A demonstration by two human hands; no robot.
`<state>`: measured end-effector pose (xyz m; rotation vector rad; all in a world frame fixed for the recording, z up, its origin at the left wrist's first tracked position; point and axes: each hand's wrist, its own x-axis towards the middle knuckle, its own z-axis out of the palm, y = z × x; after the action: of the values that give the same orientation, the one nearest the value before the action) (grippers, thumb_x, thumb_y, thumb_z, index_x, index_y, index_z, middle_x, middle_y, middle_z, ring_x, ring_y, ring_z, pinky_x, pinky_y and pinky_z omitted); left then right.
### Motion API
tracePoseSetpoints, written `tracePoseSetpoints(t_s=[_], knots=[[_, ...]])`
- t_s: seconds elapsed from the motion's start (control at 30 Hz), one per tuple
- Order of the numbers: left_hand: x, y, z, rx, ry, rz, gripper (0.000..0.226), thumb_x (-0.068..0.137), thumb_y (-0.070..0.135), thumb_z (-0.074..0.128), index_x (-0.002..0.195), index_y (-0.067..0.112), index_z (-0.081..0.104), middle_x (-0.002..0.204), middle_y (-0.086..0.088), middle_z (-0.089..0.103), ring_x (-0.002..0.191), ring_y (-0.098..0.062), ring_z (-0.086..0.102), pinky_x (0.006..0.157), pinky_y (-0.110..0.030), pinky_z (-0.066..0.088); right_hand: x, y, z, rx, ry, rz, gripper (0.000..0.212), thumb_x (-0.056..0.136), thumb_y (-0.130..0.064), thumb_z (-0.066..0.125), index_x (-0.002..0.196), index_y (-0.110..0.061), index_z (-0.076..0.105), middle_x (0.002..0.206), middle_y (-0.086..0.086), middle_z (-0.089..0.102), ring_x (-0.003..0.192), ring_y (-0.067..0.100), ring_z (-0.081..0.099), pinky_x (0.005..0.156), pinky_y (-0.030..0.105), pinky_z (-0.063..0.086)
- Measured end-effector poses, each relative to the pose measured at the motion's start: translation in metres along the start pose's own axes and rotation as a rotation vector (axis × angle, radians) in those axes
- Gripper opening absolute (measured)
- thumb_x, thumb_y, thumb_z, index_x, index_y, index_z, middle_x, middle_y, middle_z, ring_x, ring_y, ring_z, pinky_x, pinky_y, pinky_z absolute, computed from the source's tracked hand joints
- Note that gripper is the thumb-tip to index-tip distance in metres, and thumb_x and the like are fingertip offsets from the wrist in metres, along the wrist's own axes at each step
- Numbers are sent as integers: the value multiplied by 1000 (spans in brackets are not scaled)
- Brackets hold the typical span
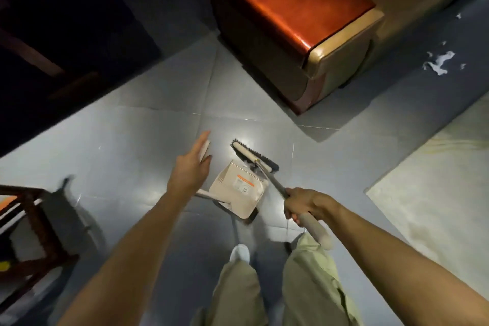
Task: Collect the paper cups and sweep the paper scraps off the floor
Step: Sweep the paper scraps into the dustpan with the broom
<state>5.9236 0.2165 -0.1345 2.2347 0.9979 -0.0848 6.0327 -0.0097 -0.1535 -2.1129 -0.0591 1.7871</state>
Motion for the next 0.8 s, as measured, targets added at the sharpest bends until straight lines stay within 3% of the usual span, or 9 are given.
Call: tracePoseSetpoints(t_s=[0.17,0.3,0.4,0.47,0.53,0.67,0.8], knots=[[8,-6,-17,-102,-61,49,52,96,25,50,140,48,33,103,-14,61,76,-30,58,72,-36,50,-40,-13,11,253,-65,94,24,88,2,45,108,-7,56,47,2,42,37,9,35,37,14,32],[5,7,-13,-88,-135,128,51,97,24,50,139,47,35,119,-14,58,96,-30,58,90,-41,50,-74,-3,-21,391,-119,119,46,92,2,39,135,-14,40,38,-2,35,28,7,32,32,12,28],[6,34,-4,-84,-207,232,50,98,19,47,141,41,35,120,-5,53,84,-10,51,77,-17,44,-96,10,-44,455,-106,112,50,95,0,37,143,-14,36,36,-2,37,26,6,33,31,12,30],[8,59,5,-14,-244,280,50,100,21,44,143,42,31,120,-1,50,91,-14,43,81,-26,40,-108,23,-60,520,-59,96,41,96,0,36,133,-14,45,35,-2,36,25,7,32,30,12,29],[17,88,18,54,-272,327,51,99,25,44,143,44,27,124,-6,54,98,-21,50,84,-35,46,-117,39,-78,576,35,69,43,92,5,37,132,-7,43,36,-2,34,26,7,31,31,11,28],[30,147,50,170,-326,380,55,99,29,44,145,45,19,112,-10,58,86,-20,57,75,-31,50,-125,76,-117,634,174,30,49,87,8,39,135,-1,44,37,-1,35,27,8,31,33,12,29],[33,180,67,190,-290,405,58,98,29,44,147,43,16,106,-10,59,77,-21,55,83,-41,56,-123,102,-162,688,262,34,48,86,8,35,131,-3,47,45,2,37,28,8,33,33,12,30]])
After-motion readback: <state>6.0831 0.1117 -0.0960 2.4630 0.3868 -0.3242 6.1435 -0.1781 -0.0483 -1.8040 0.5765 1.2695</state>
